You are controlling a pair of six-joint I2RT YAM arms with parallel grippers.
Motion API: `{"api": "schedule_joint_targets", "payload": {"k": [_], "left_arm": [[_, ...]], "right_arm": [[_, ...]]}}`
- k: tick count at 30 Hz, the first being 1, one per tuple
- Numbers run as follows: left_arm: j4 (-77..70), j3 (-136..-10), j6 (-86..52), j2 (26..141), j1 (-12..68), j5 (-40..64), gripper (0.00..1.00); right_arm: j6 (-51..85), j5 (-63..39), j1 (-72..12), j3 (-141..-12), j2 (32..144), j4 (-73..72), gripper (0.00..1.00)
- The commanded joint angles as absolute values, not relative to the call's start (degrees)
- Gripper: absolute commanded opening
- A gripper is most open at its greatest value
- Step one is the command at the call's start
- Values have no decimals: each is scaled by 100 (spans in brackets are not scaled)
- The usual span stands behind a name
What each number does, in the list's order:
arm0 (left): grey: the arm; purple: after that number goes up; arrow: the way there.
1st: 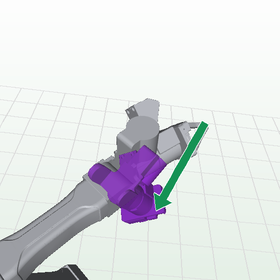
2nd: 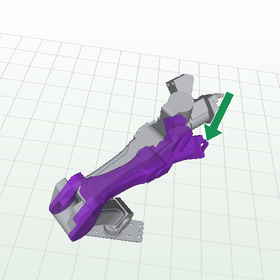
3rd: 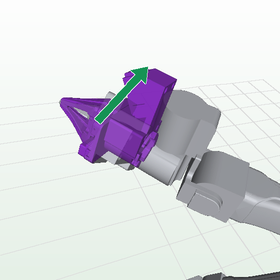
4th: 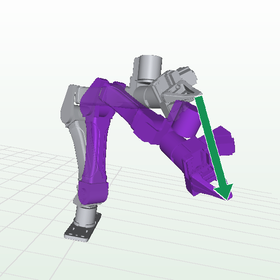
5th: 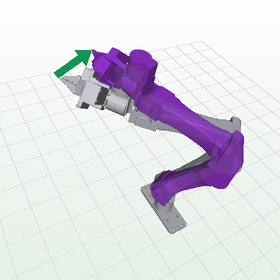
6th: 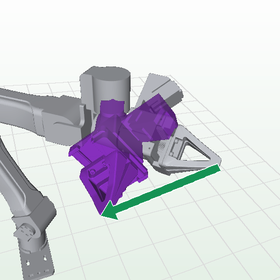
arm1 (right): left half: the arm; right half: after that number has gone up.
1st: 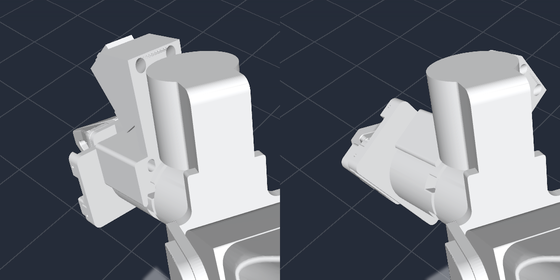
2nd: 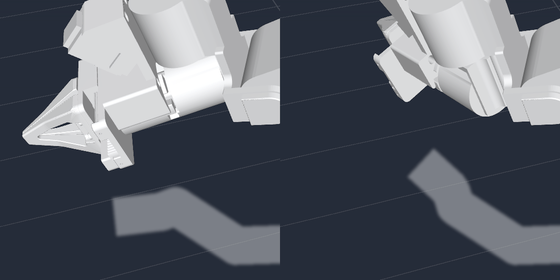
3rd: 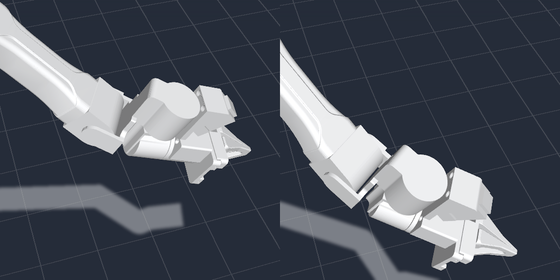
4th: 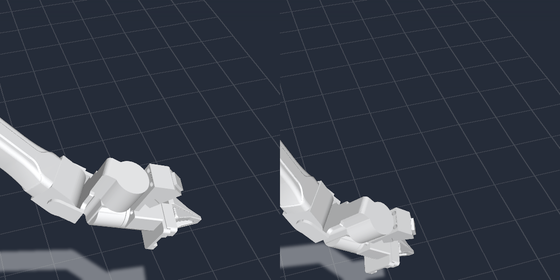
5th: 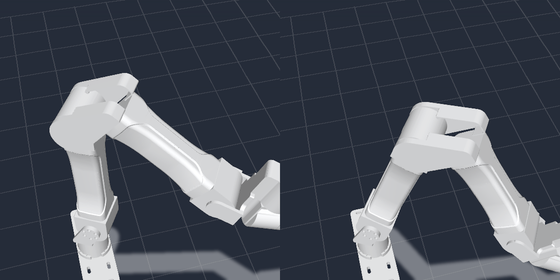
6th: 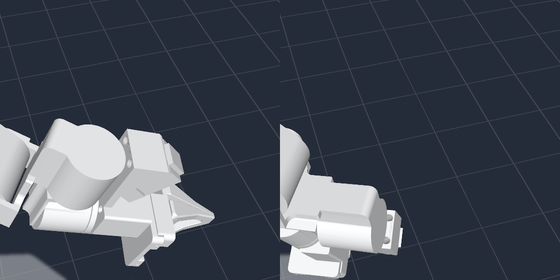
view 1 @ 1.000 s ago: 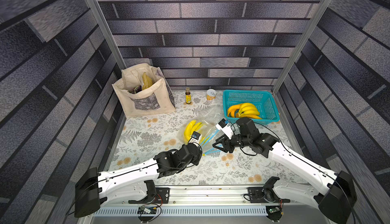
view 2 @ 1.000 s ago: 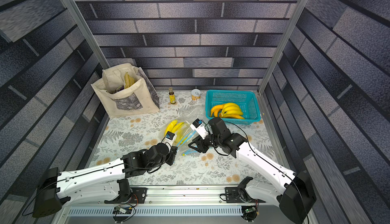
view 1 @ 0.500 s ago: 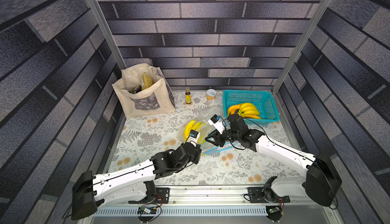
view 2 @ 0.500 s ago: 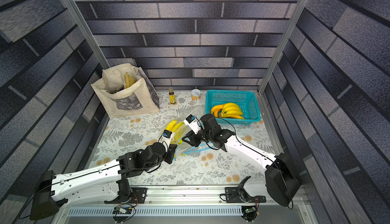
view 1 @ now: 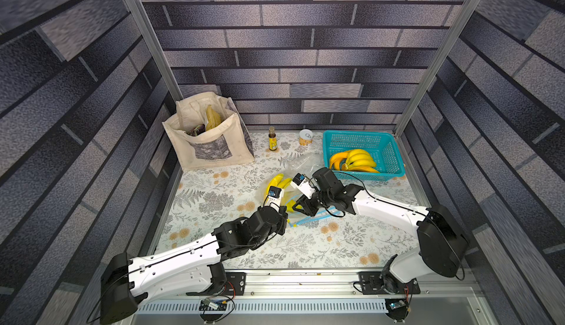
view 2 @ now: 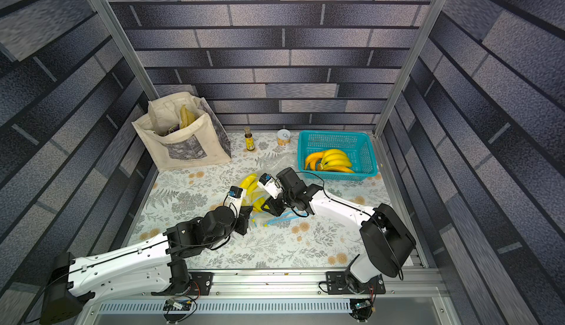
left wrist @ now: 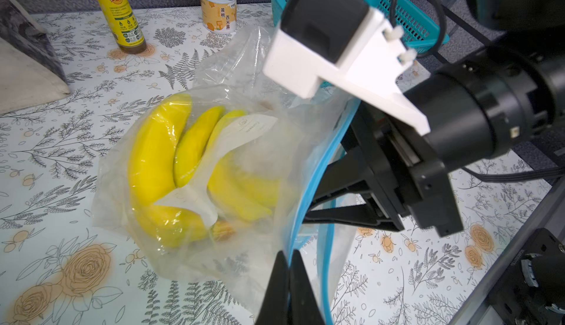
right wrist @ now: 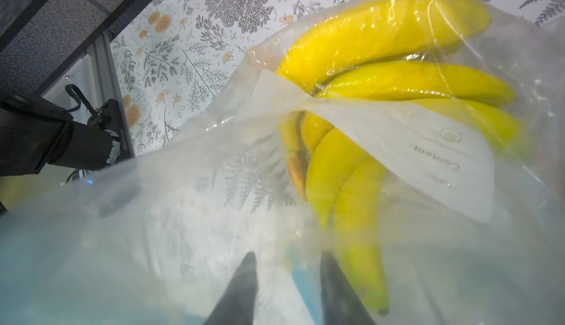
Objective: Open the zip-top bag and take out the banana
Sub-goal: Open the zipper of the food storage bag at the center of the board, then pick up the banana from the zipper food storage bag.
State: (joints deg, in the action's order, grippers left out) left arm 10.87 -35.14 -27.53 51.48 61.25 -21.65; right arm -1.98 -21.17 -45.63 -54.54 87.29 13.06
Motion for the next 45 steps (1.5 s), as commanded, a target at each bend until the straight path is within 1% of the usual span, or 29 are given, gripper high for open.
{"api": "schedule_joint_targets", "payload": {"k": [1, 4, 8, 10, 12, 21, 25, 30, 37, 41, 45], "left_arm": [[1293, -3360, -2910, 4880, 5999, -2400, 0], [1412, -3316, -2939, 4759, 5954, -2420, 0], [1346, -3227, -2961, 4754, 5948, -2309, 0], [1327, -3191, -2984, 4806, 5950, -2208, 0], [1326, -3152, -3035, 4843, 5959, -2197, 0], [1382, -2760, -3206, 4277, 5954, -2328, 0], [1532, -2602, -3307, 3888, 5950, -2381, 0], [1797, -2541, -3372, 3613, 5950, -2480, 0], [1879, -2514, -3376, 3600, 5945, -2524, 0], [1851, -2505, -3379, 3638, 5946, -2547, 0], [1888, -2522, -3408, 3638, 5950, -2553, 0]], "right_arm": [[-316, -1741, -4652, -5294, 8827, 1858, 35], [-354, -1514, -4779, -5291, 8931, 2013, 36], [-274, -1319, -4891, -5437, 9091, 1785, 36], [-238, -1215, -4957, -5610, 9188, 1637, 39], [-228, -1154, -4999, -5767, 9305, 1512, 39], [-212, -988, -5034, -6352, 10287, 1274, 45], [-260, -827, -5030, -6721, 10748, 1578, 43], [-360, -966, -5038, -6949, 10944, 1962, 40], [-510, -714, -5095, -7059, 11001, 2827, 41], [-505, -794, -5148, -7028, 10964, 3012, 42], [-462, -752, -5245, -7207, 11209, 3117, 42]]}}
